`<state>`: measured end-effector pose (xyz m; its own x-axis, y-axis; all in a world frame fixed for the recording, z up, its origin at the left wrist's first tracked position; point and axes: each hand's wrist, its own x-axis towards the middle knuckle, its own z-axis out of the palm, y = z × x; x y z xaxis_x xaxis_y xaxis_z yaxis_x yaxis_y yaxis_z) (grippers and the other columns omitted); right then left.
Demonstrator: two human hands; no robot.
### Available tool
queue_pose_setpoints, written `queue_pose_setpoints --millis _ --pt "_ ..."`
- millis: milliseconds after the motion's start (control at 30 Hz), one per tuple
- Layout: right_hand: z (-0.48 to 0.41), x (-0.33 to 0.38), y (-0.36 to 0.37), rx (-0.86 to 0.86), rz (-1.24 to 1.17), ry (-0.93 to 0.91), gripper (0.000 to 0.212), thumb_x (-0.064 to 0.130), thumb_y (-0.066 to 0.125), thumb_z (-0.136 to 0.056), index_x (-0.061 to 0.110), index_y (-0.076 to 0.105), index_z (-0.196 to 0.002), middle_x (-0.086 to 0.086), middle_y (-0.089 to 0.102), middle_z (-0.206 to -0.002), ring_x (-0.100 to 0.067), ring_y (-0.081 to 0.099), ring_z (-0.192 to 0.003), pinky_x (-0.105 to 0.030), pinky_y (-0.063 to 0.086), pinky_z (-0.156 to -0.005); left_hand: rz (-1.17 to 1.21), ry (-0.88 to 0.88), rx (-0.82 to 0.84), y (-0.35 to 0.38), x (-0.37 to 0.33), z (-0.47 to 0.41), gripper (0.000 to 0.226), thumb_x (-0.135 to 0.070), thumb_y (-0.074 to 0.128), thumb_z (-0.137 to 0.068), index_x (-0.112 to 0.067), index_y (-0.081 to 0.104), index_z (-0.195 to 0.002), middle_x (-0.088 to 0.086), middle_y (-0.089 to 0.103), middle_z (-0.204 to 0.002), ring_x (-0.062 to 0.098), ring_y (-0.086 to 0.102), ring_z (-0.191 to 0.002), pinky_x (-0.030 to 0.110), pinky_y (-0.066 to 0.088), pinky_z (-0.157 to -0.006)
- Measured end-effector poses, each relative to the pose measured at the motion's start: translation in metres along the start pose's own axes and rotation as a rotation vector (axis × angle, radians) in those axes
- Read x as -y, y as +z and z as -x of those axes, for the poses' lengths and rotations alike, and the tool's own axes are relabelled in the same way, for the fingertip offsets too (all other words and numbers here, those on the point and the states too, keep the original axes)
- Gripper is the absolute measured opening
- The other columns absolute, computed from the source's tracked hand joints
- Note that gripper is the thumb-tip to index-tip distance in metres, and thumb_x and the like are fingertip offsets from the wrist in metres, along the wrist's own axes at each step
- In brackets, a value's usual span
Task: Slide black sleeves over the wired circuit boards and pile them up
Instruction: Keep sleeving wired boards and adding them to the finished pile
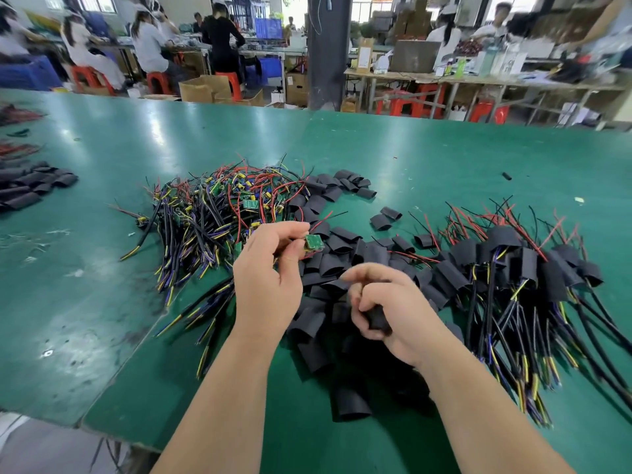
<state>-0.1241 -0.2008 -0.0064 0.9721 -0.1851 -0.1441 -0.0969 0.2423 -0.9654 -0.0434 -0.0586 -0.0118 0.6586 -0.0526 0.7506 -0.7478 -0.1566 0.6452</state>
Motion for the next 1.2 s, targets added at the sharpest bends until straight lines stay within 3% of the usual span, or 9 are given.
queue_pose_setpoints --millis 133,233,367,433,567,767,867,1000,1200 --pt "0.000 -0.001 0.009 0.243 -0.054 0.154 0.037 0.000 0.044 -0.088 0.009 0.062 -0.119 -0.015 0.067 -0.087 -0.016 0.040 -0.040 -0.014 0.023 -0.040 0.072 0.032 -0.033 0.001 -0.003 0.002 0.022 -0.005 0.052 -0.092 -0.022 0.059 -0.102 -0.007 0.063 -0.096 0.011 0.063 -0.085 0.030 0.053 -0.076" --pt "-0.003 0.002 0.013 0.305 -0.285 0.063 0.040 0.016 0.058 -0.083 0.029 0.063 -0.120 -0.005 0.068 -0.095 -0.012 0.041 -0.044 -0.016 0.020 -0.040 0.105 0.034 0.019 0.005 -0.008 0.004 0.024 -0.003 0.052 -0.090 -0.023 0.058 -0.100 -0.010 0.064 -0.096 0.009 0.063 -0.085 0.023 0.050 -0.078" --pt "-0.004 0.006 0.003 0.130 -0.386 -0.140 0.036 0.017 0.072 -0.073 0.032 0.072 -0.106 0.002 0.064 -0.085 -0.011 0.044 -0.049 -0.017 0.027 -0.042 0.133 0.030 0.078 0.007 -0.010 0.004 0.024 -0.001 0.055 -0.089 -0.023 0.058 -0.099 -0.013 0.064 -0.094 0.003 0.063 -0.081 0.017 0.049 -0.076" --pt "-0.003 0.006 -0.002 0.039 -0.242 -0.256 0.023 0.012 0.068 -0.076 0.026 0.074 -0.094 0.000 0.062 -0.078 -0.014 0.045 -0.050 -0.020 0.028 -0.045 0.148 -0.007 0.113 0.006 -0.010 0.004 0.026 -0.003 0.057 -0.089 -0.028 0.058 -0.098 -0.012 0.067 -0.090 0.005 0.065 -0.078 0.016 0.050 -0.074" --pt "-0.003 0.003 -0.004 -0.049 0.024 -0.377 0.024 -0.001 0.069 -0.081 0.019 0.073 -0.092 0.001 0.062 -0.066 -0.014 0.049 -0.049 -0.020 0.032 -0.043 0.121 -0.090 0.239 0.007 -0.008 0.006 0.019 -0.009 0.059 -0.087 -0.026 0.062 -0.095 -0.014 0.068 -0.089 0.006 0.066 -0.075 0.023 0.054 -0.073" --pt "-0.005 0.002 -0.003 -0.212 0.052 -0.371 0.014 0.025 0.081 -0.073 0.021 0.068 -0.072 -0.002 0.057 -0.054 -0.014 0.048 -0.045 -0.022 0.032 -0.041 0.021 -0.006 0.327 0.006 -0.011 0.006 0.019 -0.018 0.058 -0.090 -0.013 0.072 -0.102 -0.010 0.070 -0.092 0.006 0.065 -0.083 0.024 0.052 -0.076" --pt "-0.007 0.002 -0.004 -0.241 -0.020 -0.337 0.019 0.023 0.078 -0.079 0.016 0.063 -0.070 -0.004 0.056 -0.053 -0.016 0.045 -0.043 -0.020 0.031 -0.040 0.006 0.050 0.372 0.006 -0.014 0.006 0.029 -0.020 0.065 -0.085 -0.008 0.071 -0.110 -0.002 0.071 -0.100 0.007 0.065 -0.093 0.020 0.050 -0.084" --pt "-0.008 0.003 -0.007 -0.244 -0.046 -0.328 0.022 0.023 0.078 -0.079 0.011 0.061 -0.072 -0.005 0.059 -0.059 -0.018 0.047 -0.045 -0.021 0.032 -0.040 -0.018 0.054 0.380 0.008 -0.015 0.007 0.029 -0.015 0.065 -0.085 -0.006 0.070 -0.112 -0.005 0.071 -0.088 0.002 0.062 -0.080 0.015 0.048 -0.076" --pt "-0.007 0.001 -0.006 -0.261 0.088 -0.373 0.022 0.023 0.078 -0.079 0.011 0.061 -0.071 -0.004 0.056 -0.051 -0.013 0.046 -0.039 -0.022 0.033 -0.038 0.038 -0.182 0.374 0.008 -0.007 0.007 0.024 -0.013 0.074 -0.081 -0.024 0.073 -0.103 -0.017 0.072 -0.086 0.001 0.067 -0.084 0.017 0.051 -0.077"
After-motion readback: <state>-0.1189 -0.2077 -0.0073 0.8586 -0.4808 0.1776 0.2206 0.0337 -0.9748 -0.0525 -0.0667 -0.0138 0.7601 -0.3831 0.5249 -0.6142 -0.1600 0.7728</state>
